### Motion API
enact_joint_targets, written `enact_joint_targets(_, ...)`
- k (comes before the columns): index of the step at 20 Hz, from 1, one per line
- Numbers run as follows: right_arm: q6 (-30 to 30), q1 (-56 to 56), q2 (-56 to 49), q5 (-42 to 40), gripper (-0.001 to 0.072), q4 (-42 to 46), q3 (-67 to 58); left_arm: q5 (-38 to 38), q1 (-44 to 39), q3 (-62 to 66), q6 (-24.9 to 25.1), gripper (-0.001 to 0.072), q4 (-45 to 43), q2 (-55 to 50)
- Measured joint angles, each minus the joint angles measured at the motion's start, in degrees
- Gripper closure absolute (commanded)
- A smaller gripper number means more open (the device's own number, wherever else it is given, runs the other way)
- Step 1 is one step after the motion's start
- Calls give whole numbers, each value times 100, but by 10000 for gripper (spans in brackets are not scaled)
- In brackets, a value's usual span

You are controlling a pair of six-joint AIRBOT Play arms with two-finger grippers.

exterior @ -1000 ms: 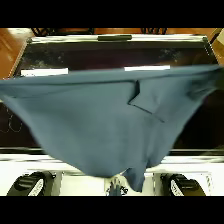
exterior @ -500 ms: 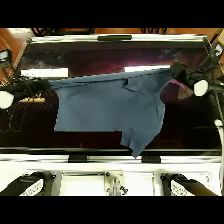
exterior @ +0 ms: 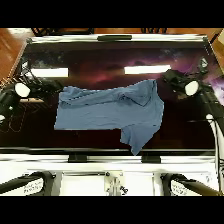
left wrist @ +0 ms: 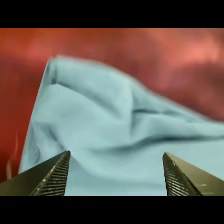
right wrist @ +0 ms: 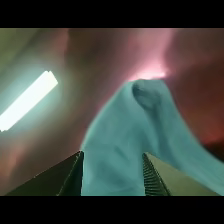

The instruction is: Fold the shirts.

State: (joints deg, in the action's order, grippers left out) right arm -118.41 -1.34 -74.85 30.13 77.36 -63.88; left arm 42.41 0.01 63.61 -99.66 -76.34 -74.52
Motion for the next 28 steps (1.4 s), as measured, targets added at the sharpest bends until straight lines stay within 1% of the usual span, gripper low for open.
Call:
enact_joint_targets(2, 352, -245, 302, 697, 223, 0, -2, 990, 446, 264, 551, 48, 59, -20)
enact_joint_targets(3, 616, -376, 450, 1207, 223, 11, -2, 1491, 741, 363, 850, 53, 81, -9)
enact_joint_targets(4, 876, -492, 568, 1711, 223, 57, -2, 1926, 1036, 409, 1108, 78, 129, 2)
enact_joint_targets(5, 1156, -603, 669, 2286, 223, 181, -2, 2363, 1384, 391, 1392, 196, 229, 4)
enact_joint_targets(6, 1388, -695, 734, 2800, 223, 278, 2, 2712, 1716, 297, 1655, 245, 407, 9)
enact_joint_targets(7, 1617, -754, 791, 3279, 223, 365, 11, 2992, 2055, 136, 1906, 223, 634, 9)
enact_joint_targets(8, 1781, -793, 824, 3646, 223, 411, 24, 3171, 2393, -103, 2159, 119, 916, 9)
enact_joint_targets(9, 1919, -826, 852, 3939, 223, 455, 33, 3305, 2691, -380, 2385, 117, 1182, -7)
enact_joint_targets(10, 2017, -857, 872, 4129, 223, 501, 37, 3353, 2916, -636, 2577, 106, 1388, -28)
enact_joint_targets(12, 2144, -881, 894, 4293, 223, 450, 48, 3377, 3220, -1119, 2966, 106, 1705, -114)
enact_joint_targets(16, 2258, -905, 911, 4339, 223, 306, 55, 3195, 3327, -1598, 3569, 106, 2354, -428)
enact_joint_targets(19, 2291, -911, 916, 4347, 223, 249, 55, 2966, 3215, -1718, 3766, 106, 2638, -730)
enact_joint_targets(22, 2306, -916, 916, 4369, 223, 232, 55, 2892, 3093, -1757, 3880, 110, 2900, -918)
enact_joint_targets(24, 2308, -916, 916, 4367, 223, 229, 55, 2837, 2973, -1764, 3928, 125, 3010, -988)
enact_joint_targets(25, 2308, -916, 916, 4367, 223, 229, 55, 2780, 2894, -1766, 3945, 208, 3036, -1005)
enact_joint_targets(26, 2308, -916, 916, 4369, 223, 225, 55, 2682, 2817, -1773, 3960, 312, 3036, -1025)
enact_joint_targets(27, 2310, -916, 916, 4380, 223, 225, 55, 2605, 2754, -1781, 3974, 478, 3040, -1058)
enact_joint_targets(28, 2310, -916, 916, 4395, 223, 225, 55, 2514, 2682, -1794, 3982, 575, 3001, -1067)
